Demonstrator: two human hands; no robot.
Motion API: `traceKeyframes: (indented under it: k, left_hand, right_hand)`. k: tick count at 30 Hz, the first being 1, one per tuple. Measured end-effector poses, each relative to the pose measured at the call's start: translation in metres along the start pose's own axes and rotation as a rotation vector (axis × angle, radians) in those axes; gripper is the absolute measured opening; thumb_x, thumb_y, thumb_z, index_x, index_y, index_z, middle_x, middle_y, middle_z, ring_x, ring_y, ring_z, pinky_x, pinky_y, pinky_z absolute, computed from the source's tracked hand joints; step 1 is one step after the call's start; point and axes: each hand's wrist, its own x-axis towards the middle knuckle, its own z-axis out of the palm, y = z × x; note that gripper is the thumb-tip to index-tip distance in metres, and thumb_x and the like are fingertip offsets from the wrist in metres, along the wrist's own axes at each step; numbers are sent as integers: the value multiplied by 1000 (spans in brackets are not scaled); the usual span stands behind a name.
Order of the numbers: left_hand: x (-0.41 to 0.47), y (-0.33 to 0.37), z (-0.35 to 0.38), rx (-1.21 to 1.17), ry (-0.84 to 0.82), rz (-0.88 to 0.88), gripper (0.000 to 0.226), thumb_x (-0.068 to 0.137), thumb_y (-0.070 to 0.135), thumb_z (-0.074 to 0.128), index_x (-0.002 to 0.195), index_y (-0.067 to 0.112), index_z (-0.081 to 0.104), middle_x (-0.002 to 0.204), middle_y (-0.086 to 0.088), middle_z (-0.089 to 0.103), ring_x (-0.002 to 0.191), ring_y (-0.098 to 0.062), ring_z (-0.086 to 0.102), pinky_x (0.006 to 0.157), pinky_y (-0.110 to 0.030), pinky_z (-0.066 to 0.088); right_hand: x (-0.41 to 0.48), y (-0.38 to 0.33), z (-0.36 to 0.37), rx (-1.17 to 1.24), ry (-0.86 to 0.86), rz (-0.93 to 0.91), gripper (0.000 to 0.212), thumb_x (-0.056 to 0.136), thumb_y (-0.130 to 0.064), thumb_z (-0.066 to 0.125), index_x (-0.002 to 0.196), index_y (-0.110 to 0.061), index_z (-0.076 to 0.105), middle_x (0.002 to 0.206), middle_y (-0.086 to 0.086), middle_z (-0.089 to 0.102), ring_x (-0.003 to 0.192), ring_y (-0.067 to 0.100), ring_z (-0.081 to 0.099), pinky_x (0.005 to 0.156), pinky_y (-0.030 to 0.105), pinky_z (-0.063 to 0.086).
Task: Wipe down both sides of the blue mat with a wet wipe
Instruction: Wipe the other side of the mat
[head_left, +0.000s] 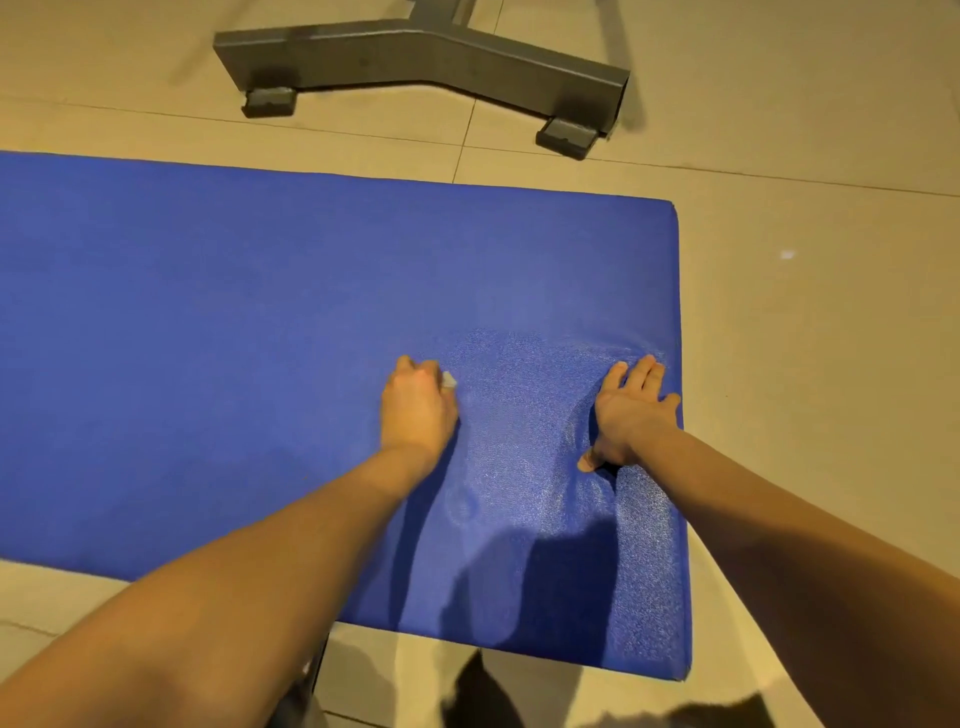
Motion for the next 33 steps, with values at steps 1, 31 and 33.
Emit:
traceKeyframes:
  k: [1,31,33]
  left_hand:
    - [-6,12,7,-35,-23,21,22,98,18,55,92,4,70,104,-19,57,82,-38,60,77,-43,49]
    - [-72,68,48,-139,-158,115,14,95,9,56,108,8,63,108,-16,62,94,-36,60,79,-45,45]
    - [-71,71,46,-78,-194,178,14,96,10,54,108,9,62,108,-15,61,94,-36,60,78,-44,45]
  right_hand:
    - [0,0,0,0,0,-2,154,62,-67,85,153,5,-17,158,36,-19,148,53,-11,117,67,19]
    - [1,0,-1,15,-36,17,154,64,-67,83,153,3,-21,158,34,-22,148,52,-14,118,66,16]
    - [2,-1,-1,16,-34,18,154,63,-66,84,153,3,-21,158,35,-22,148,53,-15,118,66,16]
